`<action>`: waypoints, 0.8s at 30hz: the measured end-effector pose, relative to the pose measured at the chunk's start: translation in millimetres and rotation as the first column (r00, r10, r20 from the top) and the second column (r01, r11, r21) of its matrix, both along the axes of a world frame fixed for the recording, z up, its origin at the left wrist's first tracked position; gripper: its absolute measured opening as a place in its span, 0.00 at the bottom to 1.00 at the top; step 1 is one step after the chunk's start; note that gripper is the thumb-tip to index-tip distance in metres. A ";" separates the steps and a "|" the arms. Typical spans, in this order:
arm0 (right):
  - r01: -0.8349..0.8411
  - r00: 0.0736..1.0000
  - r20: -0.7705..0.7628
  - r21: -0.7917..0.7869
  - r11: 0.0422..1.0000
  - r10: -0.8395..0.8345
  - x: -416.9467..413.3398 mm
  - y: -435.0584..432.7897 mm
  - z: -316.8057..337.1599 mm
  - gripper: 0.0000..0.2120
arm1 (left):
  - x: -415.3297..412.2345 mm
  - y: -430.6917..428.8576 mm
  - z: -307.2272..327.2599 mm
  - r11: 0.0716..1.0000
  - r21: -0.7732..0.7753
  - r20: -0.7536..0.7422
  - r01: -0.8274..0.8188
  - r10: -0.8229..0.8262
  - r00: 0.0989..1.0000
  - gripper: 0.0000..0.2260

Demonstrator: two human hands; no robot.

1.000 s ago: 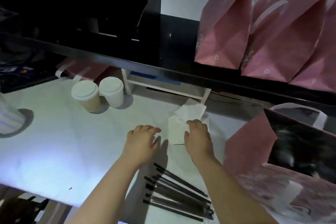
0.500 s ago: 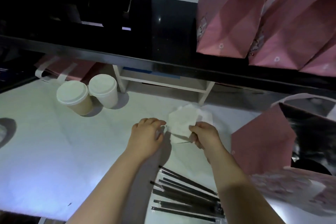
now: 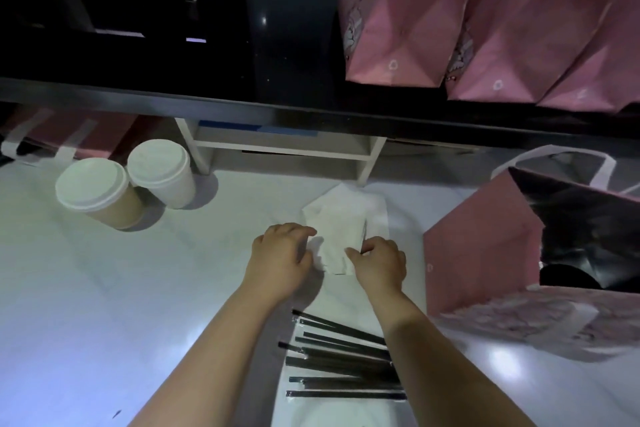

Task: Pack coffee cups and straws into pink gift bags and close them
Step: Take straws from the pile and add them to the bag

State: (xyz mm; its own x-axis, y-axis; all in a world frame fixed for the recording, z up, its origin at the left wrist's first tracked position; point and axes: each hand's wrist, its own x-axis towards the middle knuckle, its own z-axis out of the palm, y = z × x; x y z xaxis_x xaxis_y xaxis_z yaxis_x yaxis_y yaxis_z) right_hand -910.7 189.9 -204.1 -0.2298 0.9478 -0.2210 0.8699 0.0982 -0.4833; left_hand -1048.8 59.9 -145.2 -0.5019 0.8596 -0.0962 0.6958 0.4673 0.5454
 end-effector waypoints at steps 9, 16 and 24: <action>0.041 0.802 -0.597 0.023 0.999 -0.019 4.4 -9.6 58.4 0.10 | -10.1 6.2 30.5 0.993 0.110 -0.036 -0.048 0.052 0.998 0.16; -0.032 0.633 -0.727 0.317 0.948 0.265 23.8 10.0 172.8 0.17 | 8.9 35.5 98.3 0.973 0.229 -0.218 0.025 0.026 0.976 0.17; -0.021 0.689 -0.610 0.523 0.852 0.392 125.0 54.8 278.1 0.17 | 81.4 100.0 175.8 0.935 0.331 -0.315 0.130 -0.020 0.949 0.20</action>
State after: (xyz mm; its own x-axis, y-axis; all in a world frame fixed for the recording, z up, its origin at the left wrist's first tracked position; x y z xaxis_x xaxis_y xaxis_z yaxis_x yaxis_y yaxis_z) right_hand -785.7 244.6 74.1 -0.3386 0.7944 0.5043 0.2472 0.5922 -0.7669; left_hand -967.4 159.8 30.7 -0.3924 0.8479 0.3565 0.8776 0.2292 0.4210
